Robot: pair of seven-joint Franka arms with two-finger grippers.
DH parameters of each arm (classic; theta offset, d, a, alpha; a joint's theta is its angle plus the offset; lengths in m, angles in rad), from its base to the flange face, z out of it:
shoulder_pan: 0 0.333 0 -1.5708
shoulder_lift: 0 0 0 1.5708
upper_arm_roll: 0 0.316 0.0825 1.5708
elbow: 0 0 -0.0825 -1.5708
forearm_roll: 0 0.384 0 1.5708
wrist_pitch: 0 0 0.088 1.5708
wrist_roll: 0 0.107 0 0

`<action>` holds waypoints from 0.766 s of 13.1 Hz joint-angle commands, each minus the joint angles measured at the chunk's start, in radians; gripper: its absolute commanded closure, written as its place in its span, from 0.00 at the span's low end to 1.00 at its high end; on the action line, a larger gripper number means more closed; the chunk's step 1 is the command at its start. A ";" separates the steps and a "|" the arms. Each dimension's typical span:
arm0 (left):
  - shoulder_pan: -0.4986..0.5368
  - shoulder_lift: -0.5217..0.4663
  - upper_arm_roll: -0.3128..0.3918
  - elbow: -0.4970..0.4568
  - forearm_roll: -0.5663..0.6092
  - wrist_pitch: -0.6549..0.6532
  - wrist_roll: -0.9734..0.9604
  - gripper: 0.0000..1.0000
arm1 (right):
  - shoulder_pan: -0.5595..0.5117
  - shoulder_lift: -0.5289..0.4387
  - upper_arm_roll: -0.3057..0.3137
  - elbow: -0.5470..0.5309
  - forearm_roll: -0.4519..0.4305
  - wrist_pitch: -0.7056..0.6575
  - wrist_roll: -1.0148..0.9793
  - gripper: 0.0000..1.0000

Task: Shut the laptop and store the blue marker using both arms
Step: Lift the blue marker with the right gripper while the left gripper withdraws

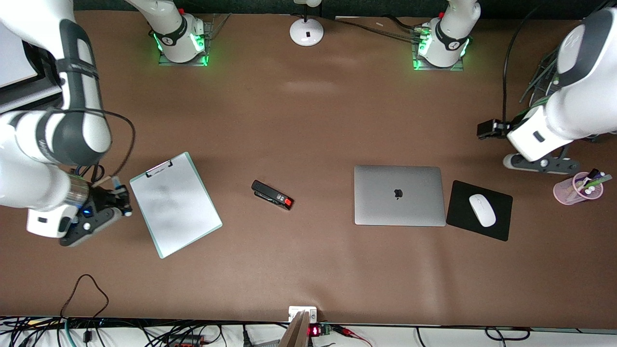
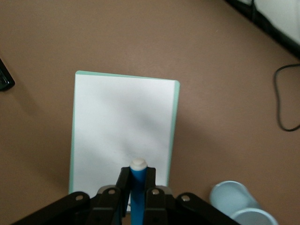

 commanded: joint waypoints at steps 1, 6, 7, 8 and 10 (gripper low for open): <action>0.015 -0.030 -0.002 0.006 -0.032 -0.017 0.041 0.00 | -0.038 -0.050 -0.018 0.022 -0.004 -0.034 -0.189 1.00; 0.029 -0.017 0.036 0.009 -0.048 0.041 0.046 0.00 | -0.083 -0.110 -0.015 0.039 0.069 -0.022 -0.450 1.00; -0.002 -0.036 0.083 0.002 -0.050 0.056 0.049 0.00 | -0.104 -0.110 -0.015 0.037 0.113 -0.022 -0.507 1.00; -0.111 -0.069 0.193 -0.030 -0.048 0.068 0.054 0.00 | -0.136 -0.110 -0.013 0.037 0.170 -0.022 -0.580 1.00; -0.236 -0.135 0.355 -0.102 -0.048 0.143 0.054 0.00 | -0.184 -0.107 -0.012 0.033 0.247 -0.025 -0.670 1.00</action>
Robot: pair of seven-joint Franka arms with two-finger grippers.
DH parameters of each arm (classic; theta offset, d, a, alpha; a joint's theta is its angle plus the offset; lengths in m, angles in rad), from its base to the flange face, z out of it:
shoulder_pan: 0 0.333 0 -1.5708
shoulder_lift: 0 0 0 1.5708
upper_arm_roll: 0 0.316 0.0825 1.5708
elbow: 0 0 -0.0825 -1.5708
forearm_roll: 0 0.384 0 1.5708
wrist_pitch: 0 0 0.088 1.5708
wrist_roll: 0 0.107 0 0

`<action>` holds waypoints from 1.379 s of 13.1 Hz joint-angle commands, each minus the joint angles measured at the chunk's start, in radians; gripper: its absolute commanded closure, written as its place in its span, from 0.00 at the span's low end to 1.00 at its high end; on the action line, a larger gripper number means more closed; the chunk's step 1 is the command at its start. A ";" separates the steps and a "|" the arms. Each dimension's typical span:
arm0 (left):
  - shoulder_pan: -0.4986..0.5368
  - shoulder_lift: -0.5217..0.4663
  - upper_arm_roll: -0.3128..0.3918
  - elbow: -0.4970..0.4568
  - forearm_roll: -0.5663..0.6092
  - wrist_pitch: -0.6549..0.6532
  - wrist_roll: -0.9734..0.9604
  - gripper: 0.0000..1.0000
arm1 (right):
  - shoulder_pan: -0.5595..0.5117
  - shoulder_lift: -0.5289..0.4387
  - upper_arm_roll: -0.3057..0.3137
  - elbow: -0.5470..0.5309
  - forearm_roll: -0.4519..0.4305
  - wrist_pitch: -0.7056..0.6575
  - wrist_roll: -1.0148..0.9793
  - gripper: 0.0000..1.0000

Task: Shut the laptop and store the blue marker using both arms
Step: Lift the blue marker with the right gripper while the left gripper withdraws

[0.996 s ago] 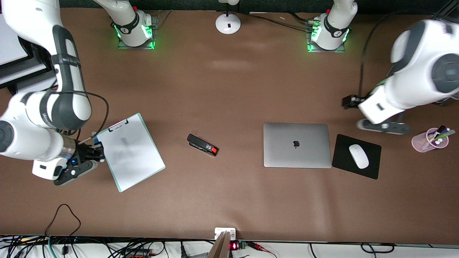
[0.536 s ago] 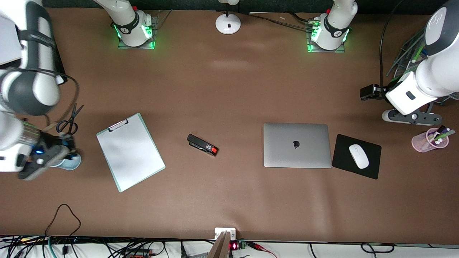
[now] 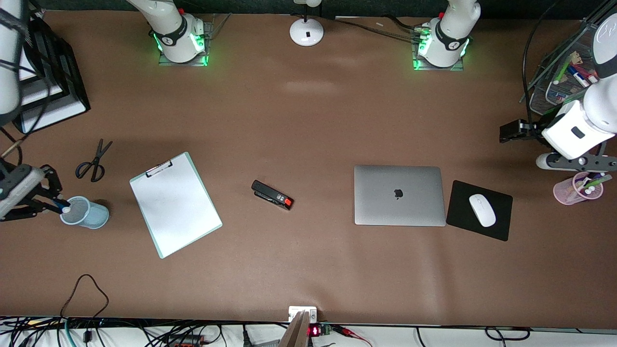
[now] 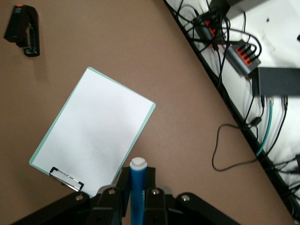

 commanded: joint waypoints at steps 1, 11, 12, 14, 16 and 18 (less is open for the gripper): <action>-0.174 -0.157 0.205 -0.178 -0.020 0.156 0.021 0.00 | -0.075 0.002 0.012 -0.002 0.093 -0.019 -0.148 1.00; -0.201 -0.255 0.208 -0.278 -0.052 0.192 0.025 0.00 | -0.279 0.088 0.018 0.001 0.552 -0.242 -0.771 1.00; -0.201 -0.255 0.208 -0.278 -0.052 0.190 0.025 0.00 | -0.307 0.109 0.018 0.001 0.587 -0.278 -0.815 1.00; -0.201 -0.255 0.206 -0.277 -0.054 0.172 0.025 0.00 | -0.347 0.136 0.018 0.003 0.604 -0.333 -0.884 1.00; -0.201 -0.255 0.206 -0.277 -0.054 0.172 0.025 0.00 | -0.362 0.143 0.019 0.003 0.606 -0.355 -0.912 1.00; -0.204 -0.255 0.204 -0.277 -0.054 0.170 0.025 0.00 | -0.362 0.163 0.022 0.003 0.606 -0.359 -0.953 1.00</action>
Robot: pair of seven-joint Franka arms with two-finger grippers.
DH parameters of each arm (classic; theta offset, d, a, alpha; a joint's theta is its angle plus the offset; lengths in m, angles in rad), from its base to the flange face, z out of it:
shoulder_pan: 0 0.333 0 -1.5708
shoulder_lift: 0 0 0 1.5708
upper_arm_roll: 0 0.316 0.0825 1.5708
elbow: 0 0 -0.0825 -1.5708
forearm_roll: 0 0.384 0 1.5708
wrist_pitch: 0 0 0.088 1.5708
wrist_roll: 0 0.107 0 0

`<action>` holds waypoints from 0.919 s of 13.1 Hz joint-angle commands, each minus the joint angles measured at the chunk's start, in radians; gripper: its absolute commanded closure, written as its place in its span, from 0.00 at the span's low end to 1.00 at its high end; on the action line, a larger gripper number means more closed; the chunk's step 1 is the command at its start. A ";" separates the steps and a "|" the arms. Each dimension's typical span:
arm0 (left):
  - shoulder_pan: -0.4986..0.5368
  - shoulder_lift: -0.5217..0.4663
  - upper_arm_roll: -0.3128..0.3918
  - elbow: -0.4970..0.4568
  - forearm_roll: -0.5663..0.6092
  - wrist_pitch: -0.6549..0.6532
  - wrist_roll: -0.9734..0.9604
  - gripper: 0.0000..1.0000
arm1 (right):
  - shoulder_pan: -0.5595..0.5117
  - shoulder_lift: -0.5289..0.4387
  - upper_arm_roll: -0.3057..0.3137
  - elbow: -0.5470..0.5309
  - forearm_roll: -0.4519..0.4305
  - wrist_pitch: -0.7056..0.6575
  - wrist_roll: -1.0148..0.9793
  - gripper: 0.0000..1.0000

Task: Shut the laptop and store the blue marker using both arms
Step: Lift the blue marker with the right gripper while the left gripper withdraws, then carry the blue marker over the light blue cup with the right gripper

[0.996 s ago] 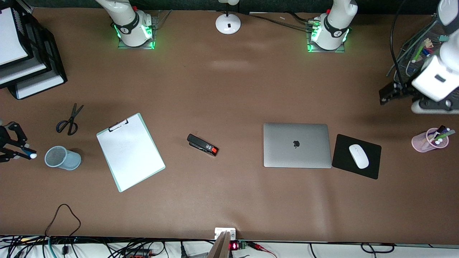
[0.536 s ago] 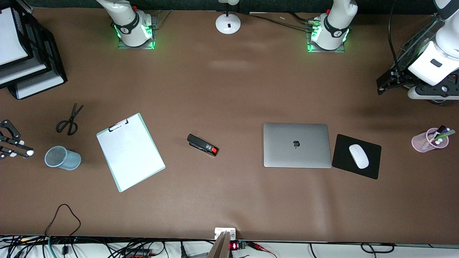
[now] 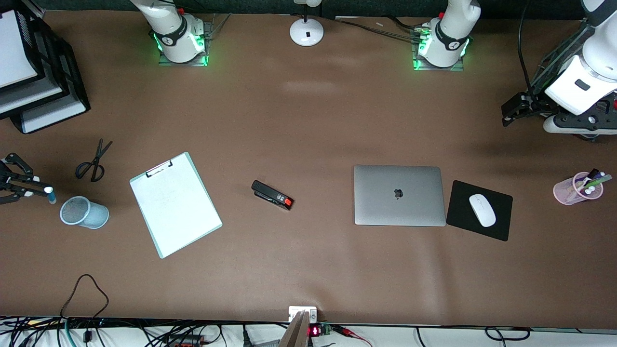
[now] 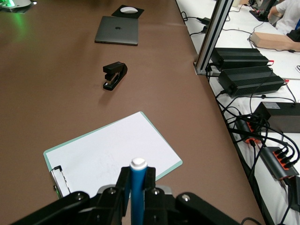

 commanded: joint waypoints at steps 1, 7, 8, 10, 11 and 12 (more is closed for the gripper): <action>-0.018 -0.006 0.006 0.000 -0.022 -0.012 0.024 0.00 | -0.012 0.025 0.018 0.010 0.044 -0.020 -0.066 1.00; -0.016 -0.009 0.008 0.000 -0.020 -0.029 0.026 0.00 | -0.039 0.073 0.018 0.011 0.089 -0.118 -0.189 1.00; -0.016 -0.009 0.008 0.000 -0.022 -0.030 0.026 0.00 | -0.048 0.073 0.018 0.011 0.087 -0.120 -0.212 1.00; -0.016 -0.008 0.006 0.002 -0.020 -0.033 0.026 0.00 | -0.061 0.073 0.017 0.022 0.084 -0.120 -0.229 1.00; -0.016 -0.009 0.006 0.002 -0.020 -0.036 0.026 0.00 | -0.070 0.084 0.018 0.037 0.084 -0.117 -0.240 1.00; -0.016 -0.009 0.006 0.000 -0.020 -0.036 0.026 0.00 | -0.073 0.096 0.018 0.052 0.084 -0.112 -0.249 1.00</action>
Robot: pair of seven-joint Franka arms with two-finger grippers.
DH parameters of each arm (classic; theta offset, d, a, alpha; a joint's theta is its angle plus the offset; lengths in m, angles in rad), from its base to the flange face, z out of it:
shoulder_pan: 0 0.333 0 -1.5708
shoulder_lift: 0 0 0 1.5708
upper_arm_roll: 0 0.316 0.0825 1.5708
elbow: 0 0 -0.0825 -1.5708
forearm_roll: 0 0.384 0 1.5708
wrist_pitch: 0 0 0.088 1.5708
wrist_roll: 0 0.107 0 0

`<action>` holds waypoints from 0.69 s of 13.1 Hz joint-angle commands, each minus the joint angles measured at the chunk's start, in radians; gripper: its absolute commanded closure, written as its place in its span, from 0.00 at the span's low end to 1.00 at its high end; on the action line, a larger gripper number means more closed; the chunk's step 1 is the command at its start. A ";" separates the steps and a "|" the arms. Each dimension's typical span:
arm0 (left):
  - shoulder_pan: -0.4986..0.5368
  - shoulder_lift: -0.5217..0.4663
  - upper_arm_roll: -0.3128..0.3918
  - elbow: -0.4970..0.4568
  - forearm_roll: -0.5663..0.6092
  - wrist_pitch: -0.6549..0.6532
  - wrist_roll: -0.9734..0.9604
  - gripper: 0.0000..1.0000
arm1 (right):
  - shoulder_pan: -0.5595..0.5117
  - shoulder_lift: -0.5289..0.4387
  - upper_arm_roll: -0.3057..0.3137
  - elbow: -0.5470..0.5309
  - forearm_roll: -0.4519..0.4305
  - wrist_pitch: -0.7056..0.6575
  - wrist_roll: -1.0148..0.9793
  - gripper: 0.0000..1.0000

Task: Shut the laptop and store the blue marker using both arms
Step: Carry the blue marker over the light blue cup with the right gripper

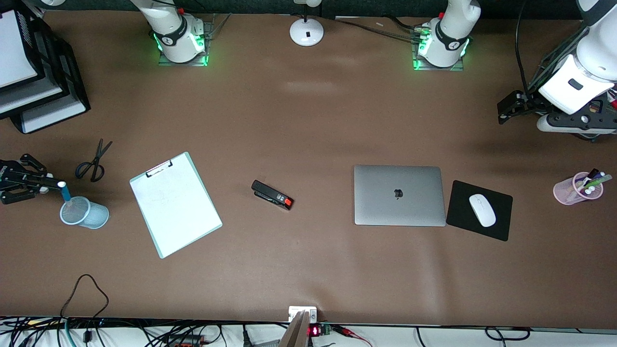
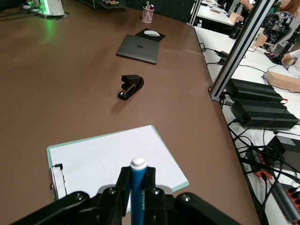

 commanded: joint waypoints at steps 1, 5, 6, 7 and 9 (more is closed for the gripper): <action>-0.003 -0.009 0.007 0.002 -0.020 -0.014 0.025 0.00 | -0.023 0.030 0.010 0.049 0.019 -0.012 -0.031 1.00; -0.001 -0.009 0.007 0.002 -0.020 -0.025 0.025 0.00 | -0.034 0.072 0.010 0.077 0.019 -0.009 -0.045 1.00; -0.001 -0.009 0.007 0.002 -0.021 -0.028 0.025 0.00 | -0.041 0.083 0.010 0.082 0.020 -0.009 -0.045 1.00; -0.001 -0.011 0.007 0.002 -0.020 -0.028 0.024 0.00 | -0.047 0.098 0.010 0.095 0.020 -0.009 -0.047 1.00; -0.001 -0.008 0.007 0.017 -0.021 -0.030 0.025 0.00 | -0.053 0.118 0.010 0.108 0.019 -0.009 -0.071 1.00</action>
